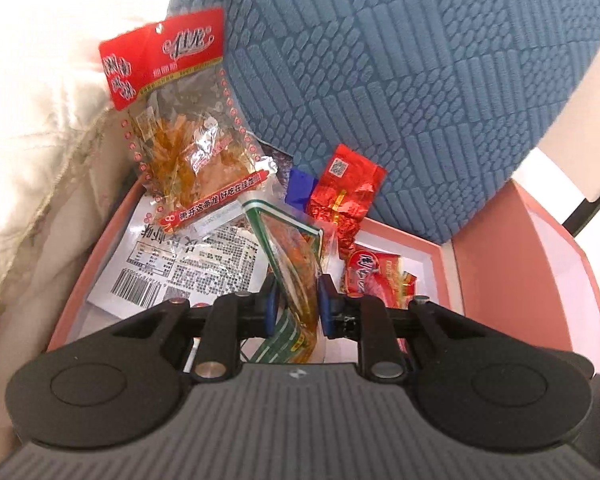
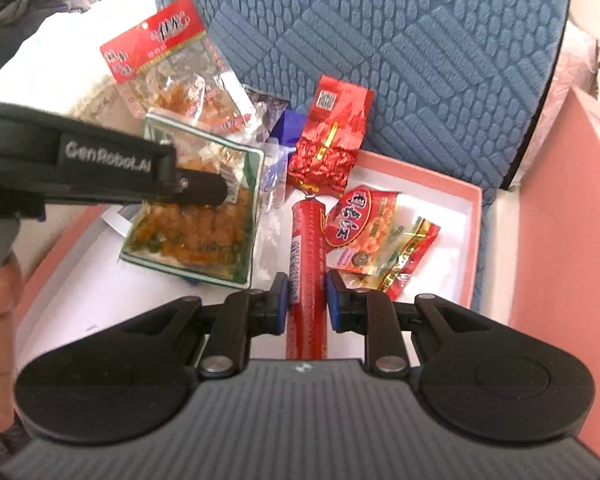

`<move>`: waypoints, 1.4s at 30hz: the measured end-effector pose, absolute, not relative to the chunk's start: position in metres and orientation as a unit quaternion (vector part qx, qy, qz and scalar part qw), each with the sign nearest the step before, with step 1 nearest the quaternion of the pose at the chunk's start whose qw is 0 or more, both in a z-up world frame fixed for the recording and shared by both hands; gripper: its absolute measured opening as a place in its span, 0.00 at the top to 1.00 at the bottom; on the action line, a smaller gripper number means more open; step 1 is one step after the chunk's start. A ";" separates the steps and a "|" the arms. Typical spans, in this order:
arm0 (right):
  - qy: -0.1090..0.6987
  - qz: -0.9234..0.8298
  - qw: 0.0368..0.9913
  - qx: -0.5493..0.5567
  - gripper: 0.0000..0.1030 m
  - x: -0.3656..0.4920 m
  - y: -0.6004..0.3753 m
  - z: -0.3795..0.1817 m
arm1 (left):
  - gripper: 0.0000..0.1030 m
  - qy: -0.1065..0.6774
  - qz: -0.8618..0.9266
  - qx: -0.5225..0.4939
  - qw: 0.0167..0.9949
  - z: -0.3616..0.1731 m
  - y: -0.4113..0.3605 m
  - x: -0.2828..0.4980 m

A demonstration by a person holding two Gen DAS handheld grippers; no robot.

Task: Organize snacks
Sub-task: 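Carry the bag in the left tool and sausage in the right tool toward the pink box, then open the left tool over the pink box while the right tool releases the sausage there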

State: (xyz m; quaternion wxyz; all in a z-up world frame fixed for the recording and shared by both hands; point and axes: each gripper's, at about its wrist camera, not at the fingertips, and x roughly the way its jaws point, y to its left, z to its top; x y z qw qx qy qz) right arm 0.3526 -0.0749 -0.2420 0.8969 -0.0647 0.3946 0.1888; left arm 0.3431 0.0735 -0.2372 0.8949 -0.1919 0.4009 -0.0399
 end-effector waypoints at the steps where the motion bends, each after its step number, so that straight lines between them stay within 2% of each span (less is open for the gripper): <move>1: 0.391 0.188 0.899 -0.065 0.77 0.351 -0.075 -0.240 | 0.77 0.397 -0.043 -0.193 0.896 -0.234 0.073 0.338; 28: 0.344 0.158 0.925 -0.007 0.77 0.257 -0.132 -0.186 | 0.77 0.321 -0.046 -0.192 0.926 -0.165 0.071 0.233; 42: 0.284 0.151 0.947 -0.007 0.77 0.234 -0.163 -0.114 | 0.77 0.288 -0.068 -0.192 0.936 -0.101 0.052 0.215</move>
